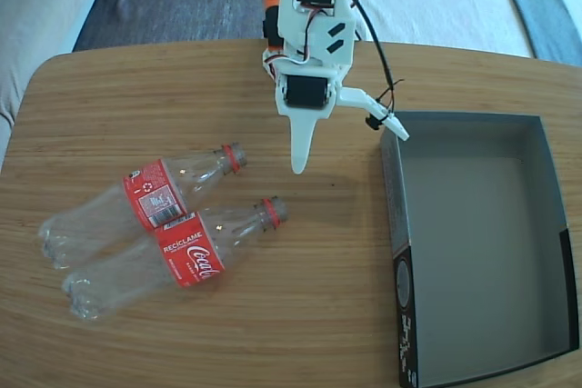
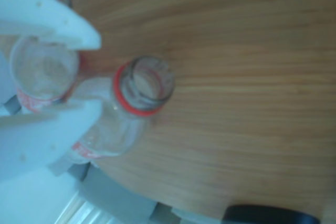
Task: Grasp the bottles and put them in the box.
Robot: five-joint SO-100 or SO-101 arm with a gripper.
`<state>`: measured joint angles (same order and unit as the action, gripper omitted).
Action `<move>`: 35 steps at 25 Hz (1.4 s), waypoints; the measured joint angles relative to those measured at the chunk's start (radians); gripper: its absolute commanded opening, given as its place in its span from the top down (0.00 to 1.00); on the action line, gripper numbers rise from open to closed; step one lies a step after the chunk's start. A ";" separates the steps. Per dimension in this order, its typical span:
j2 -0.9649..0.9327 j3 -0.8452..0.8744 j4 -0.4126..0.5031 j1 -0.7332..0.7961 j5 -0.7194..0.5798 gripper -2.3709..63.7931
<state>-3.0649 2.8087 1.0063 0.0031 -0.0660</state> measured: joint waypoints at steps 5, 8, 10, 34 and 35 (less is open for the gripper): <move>0.000 0.000 0.000 0.000 0.000 0.86; 0.000 0.000 0.000 0.000 0.000 0.86; 0.000 0.000 0.000 0.002 0.000 0.85; 0.006 -0.170 -0.017 0.057 -0.049 0.85; 0.006 -0.181 -0.017 0.057 -0.049 0.85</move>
<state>-3.0588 2.6277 0.9894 0.0598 -0.1150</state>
